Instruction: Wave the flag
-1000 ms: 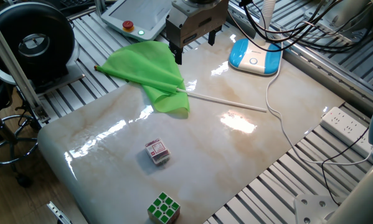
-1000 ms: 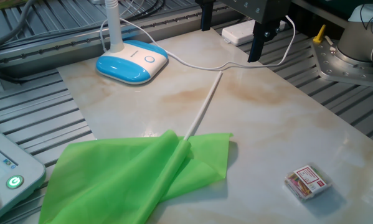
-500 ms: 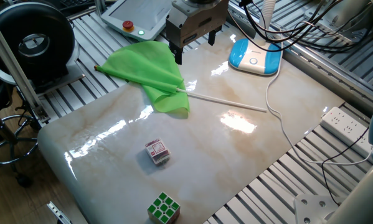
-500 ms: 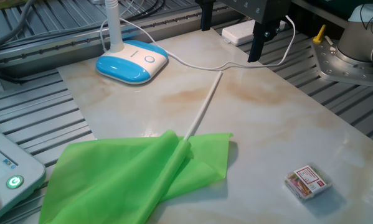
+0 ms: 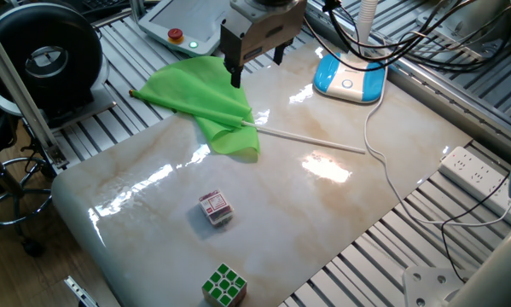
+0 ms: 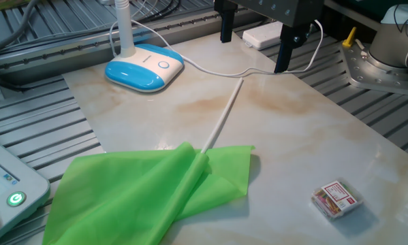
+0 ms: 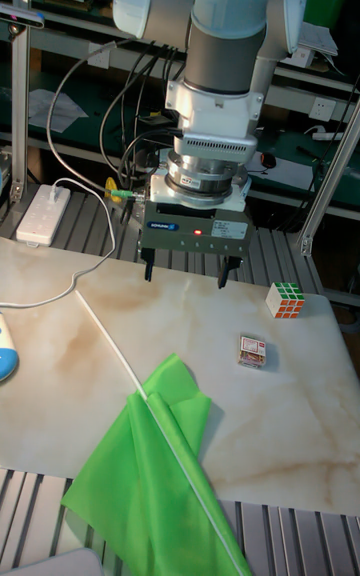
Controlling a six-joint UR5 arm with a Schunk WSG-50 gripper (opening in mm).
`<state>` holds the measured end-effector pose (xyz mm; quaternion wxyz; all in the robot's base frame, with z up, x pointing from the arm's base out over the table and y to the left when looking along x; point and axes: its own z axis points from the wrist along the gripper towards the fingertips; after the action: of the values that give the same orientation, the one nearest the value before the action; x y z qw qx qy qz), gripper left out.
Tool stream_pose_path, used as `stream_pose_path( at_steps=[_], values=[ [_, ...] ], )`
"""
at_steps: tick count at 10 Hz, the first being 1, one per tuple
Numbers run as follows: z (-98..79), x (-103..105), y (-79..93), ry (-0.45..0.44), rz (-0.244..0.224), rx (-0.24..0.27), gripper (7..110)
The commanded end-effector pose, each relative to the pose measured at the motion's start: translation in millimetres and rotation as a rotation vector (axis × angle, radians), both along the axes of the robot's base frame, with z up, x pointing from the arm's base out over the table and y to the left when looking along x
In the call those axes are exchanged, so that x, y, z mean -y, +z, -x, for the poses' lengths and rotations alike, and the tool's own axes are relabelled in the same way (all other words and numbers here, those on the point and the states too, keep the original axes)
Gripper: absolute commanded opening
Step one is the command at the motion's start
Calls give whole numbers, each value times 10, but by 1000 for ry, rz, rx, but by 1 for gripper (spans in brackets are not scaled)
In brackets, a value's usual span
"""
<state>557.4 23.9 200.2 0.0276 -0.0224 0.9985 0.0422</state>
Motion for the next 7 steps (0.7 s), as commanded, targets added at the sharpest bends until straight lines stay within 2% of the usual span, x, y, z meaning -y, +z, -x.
stream_pose_path(
  at_steps=[1, 4, 7],
  values=[
    [-60, -103, 23, 16, -40, 26, 7],
    [-29, -92, 18, 42, -34, 16, 7],
    [34, -81, -8, 188, -26, 18, 7]
  ],
)
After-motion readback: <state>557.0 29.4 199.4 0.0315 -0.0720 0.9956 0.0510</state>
